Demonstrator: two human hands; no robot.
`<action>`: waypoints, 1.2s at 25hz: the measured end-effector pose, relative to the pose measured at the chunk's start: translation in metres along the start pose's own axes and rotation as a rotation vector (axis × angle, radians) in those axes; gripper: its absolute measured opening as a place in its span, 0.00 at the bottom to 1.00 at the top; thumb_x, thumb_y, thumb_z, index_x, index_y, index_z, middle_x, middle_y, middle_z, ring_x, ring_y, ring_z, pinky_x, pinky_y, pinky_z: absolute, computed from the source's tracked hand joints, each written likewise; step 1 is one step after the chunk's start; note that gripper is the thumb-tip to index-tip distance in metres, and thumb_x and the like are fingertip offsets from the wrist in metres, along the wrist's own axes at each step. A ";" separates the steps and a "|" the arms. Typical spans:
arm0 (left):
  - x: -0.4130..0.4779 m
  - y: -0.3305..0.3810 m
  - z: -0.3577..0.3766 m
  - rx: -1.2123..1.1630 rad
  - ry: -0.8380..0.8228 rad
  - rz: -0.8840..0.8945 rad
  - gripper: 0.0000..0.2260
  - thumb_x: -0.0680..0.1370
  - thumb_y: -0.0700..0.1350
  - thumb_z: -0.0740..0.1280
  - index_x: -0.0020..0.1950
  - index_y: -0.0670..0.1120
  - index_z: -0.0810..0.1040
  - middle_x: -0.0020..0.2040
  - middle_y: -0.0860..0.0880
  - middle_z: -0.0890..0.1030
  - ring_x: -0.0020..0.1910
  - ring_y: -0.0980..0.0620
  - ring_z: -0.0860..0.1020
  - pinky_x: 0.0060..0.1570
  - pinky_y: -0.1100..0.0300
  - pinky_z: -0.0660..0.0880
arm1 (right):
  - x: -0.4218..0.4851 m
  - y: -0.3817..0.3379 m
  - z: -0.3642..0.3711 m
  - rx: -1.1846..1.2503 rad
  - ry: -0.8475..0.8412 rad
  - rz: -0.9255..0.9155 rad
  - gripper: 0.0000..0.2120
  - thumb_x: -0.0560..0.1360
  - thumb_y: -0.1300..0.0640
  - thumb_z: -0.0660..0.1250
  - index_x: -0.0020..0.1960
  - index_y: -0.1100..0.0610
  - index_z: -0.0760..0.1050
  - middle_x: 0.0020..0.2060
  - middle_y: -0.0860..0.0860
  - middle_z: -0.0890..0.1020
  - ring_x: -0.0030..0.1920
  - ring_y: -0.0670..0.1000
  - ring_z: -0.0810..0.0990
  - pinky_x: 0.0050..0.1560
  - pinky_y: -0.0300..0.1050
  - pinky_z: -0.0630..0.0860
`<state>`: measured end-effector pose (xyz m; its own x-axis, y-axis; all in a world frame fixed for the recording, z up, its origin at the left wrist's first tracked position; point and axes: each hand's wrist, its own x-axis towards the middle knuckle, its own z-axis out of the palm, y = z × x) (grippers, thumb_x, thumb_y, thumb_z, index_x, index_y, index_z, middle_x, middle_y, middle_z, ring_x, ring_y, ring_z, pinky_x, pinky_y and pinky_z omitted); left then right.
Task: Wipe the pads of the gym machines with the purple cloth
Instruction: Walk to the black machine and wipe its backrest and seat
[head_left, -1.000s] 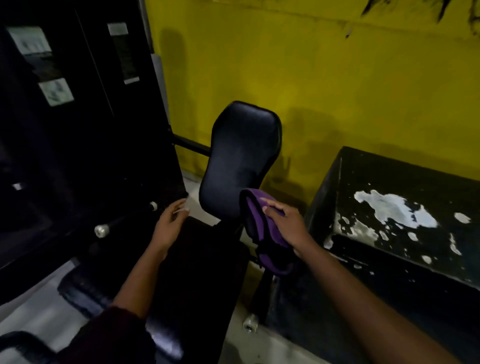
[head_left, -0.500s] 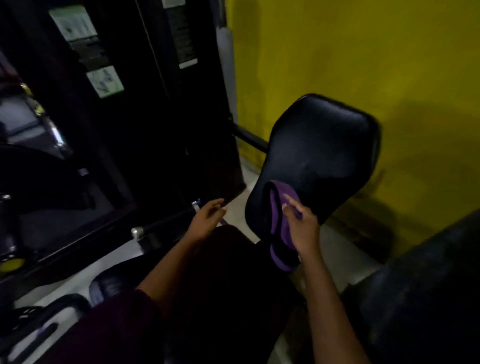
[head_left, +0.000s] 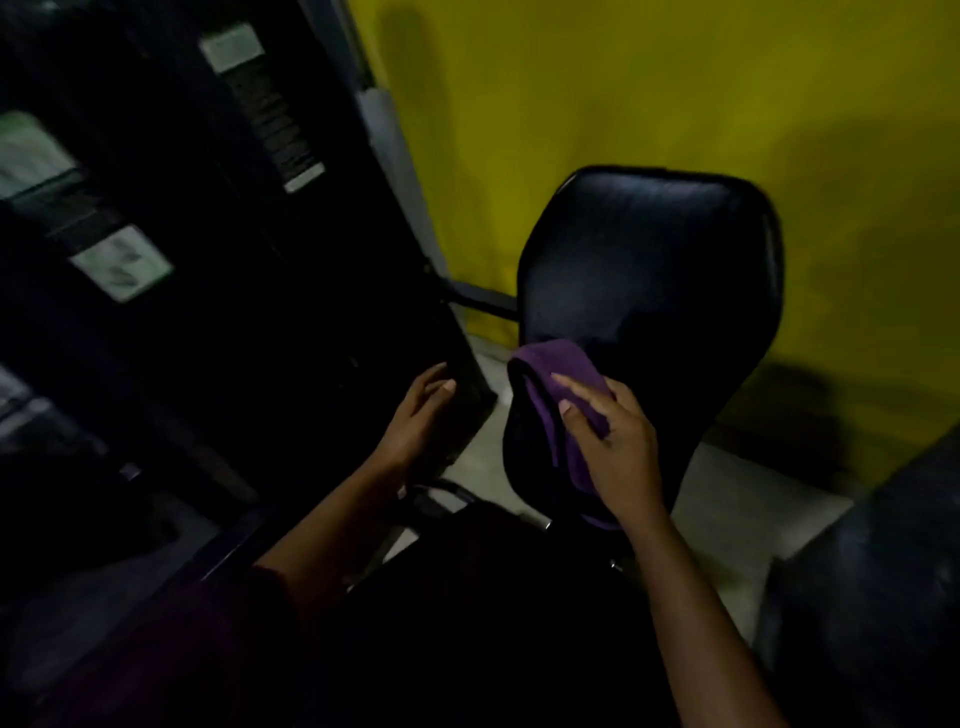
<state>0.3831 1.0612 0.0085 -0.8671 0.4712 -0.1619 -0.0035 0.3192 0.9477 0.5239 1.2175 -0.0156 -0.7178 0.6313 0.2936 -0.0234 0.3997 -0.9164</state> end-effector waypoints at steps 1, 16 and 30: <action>0.024 0.004 0.008 -0.057 -0.013 0.036 0.20 0.80 0.47 0.58 0.72 0.50 0.63 0.65 0.51 0.71 0.63 0.54 0.70 0.58 0.62 0.68 | 0.006 -0.004 -0.001 -0.031 0.032 -0.038 0.12 0.75 0.53 0.65 0.59 0.48 0.78 0.60 0.51 0.75 0.58 0.47 0.75 0.55 0.28 0.68; 0.161 0.025 0.089 -0.573 -0.335 0.302 0.34 0.68 0.71 0.58 0.71 0.62 0.55 0.74 0.59 0.56 0.72 0.57 0.58 0.63 0.61 0.63 | 0.096 -0.058 -0.022 -0.787 0.291 -0.198 0.17 0.75 0.43 0.56 0.61 0.42 0.75 0.64 0.50 0.72 0.63 0.49 0.72 0.60 0.46 0.72; 0.171 0.003 0.101 -0.739 -0.316 0.350 0.34 0.62 0.75 0.61 0.66 0.70 0.60 0.72 0.65 0.60 0.67 0.71 0.63 0.59 0.70 0.68 | 0.196 -0.013 0.022 -1.491 0.322 -0.466 0.26 0.74 0.36 0.56 0.71 0.38 0.60 0.74 0.54 0.61 0.72 0.59 0.58 0.62 0.57 0.60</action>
<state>0.2854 1.2257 -0.0437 -0.7002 0.6833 0.2070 -0.1800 -0.4495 0.8750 0.3680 1.3215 0.0476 -0.6680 0.3039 0.6793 0.6209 0.7307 0.2837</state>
